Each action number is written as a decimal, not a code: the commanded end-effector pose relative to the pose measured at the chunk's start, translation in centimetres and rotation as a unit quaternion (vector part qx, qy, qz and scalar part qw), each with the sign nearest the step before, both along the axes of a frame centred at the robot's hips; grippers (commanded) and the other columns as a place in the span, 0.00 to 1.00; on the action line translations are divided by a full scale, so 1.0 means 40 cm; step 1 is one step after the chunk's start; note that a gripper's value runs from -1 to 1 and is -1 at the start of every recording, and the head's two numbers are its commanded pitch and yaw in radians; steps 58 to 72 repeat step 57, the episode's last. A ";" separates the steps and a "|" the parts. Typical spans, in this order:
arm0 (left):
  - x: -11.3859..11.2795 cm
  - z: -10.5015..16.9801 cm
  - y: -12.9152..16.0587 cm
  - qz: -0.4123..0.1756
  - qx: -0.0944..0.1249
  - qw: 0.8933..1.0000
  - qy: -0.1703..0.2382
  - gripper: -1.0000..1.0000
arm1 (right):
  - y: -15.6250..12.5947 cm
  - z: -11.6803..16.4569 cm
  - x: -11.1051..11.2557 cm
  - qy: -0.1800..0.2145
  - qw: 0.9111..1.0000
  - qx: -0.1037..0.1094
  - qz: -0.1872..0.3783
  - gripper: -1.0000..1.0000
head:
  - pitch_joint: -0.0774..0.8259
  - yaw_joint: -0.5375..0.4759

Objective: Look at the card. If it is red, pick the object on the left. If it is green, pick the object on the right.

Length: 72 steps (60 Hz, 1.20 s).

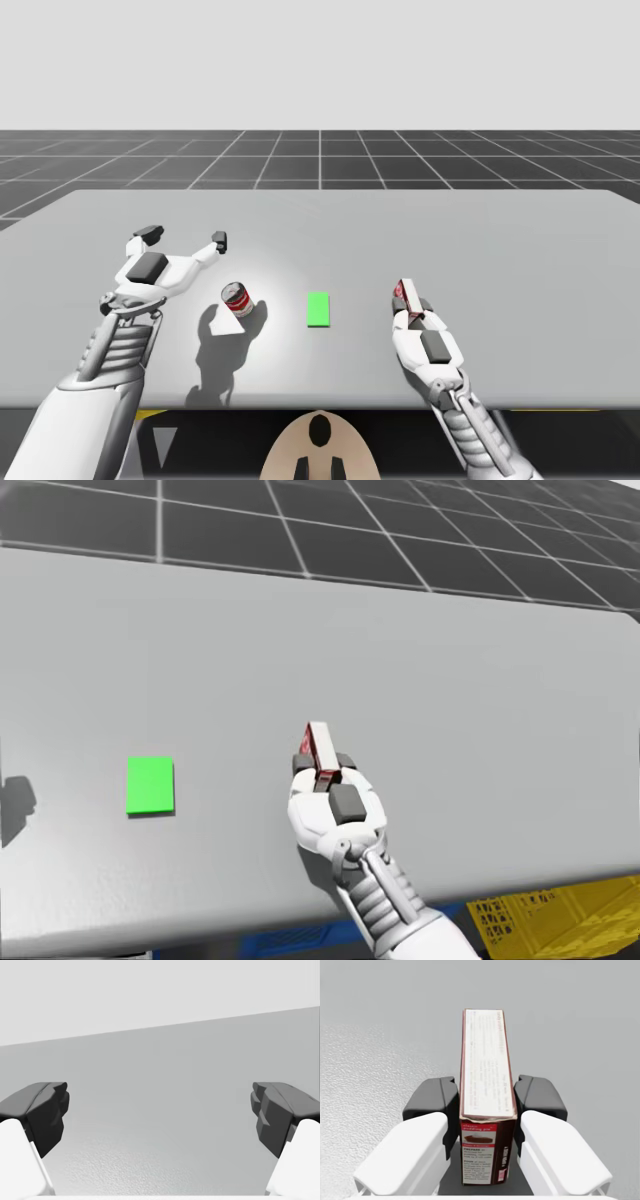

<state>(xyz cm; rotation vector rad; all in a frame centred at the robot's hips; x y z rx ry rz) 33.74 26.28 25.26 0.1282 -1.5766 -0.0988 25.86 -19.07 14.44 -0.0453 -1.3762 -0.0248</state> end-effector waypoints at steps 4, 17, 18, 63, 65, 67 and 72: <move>0.000 -0.001 -0.002 0.000 0.000 1.000 0.000 0.00 | 0.031 -0.005 -0.007 -0.001 1.000 0.022 0.007 1.00 | 0.60 0.19; -0.003 -0.002 -0.004 0.000 -0.001 1.000 0.001 0.00 | 0.034 -0.003 -0.009 -0.002 1.000 0.027 0.012 1.00 | 0.42 0.18; -0.004 -0.002 -0.004 0.000 -0.001 1.000 0.001 0.00 | 0.035 -0.002 -0.010 -0.003 1.000 0.026 0.012 1.00 | 0.42 0.18; -0.003 0.003 0.004 0.007 -0.012 1.000 0.002 0.00 | 0.018 0.434 -0.049 -0.230 0.973 0.023 0.023 1.00 | 0.34 0.14; -0.003 0.003 0.004 0.007 -0.012 1.000 0.002 0.00 | 0.018 0.434 -0.049 -0.230 0.973 0.023 0.023 1.00 | 0.34 0.14; -0.003 0.003 0.004 0.007 -0.012 1.000 0.002 0.00 | 0.018 0.434 -0.049 -0.230 0.973 0.023 0.023 1.00 | 0.34 0.14; -0.003 0.003 0.004 0.007 -0.012 1.000 0.002 0.00 | 0.018 0.434 -0.049 -0.230 0.973 0.023 0.023 1.00 | 0.34 0.14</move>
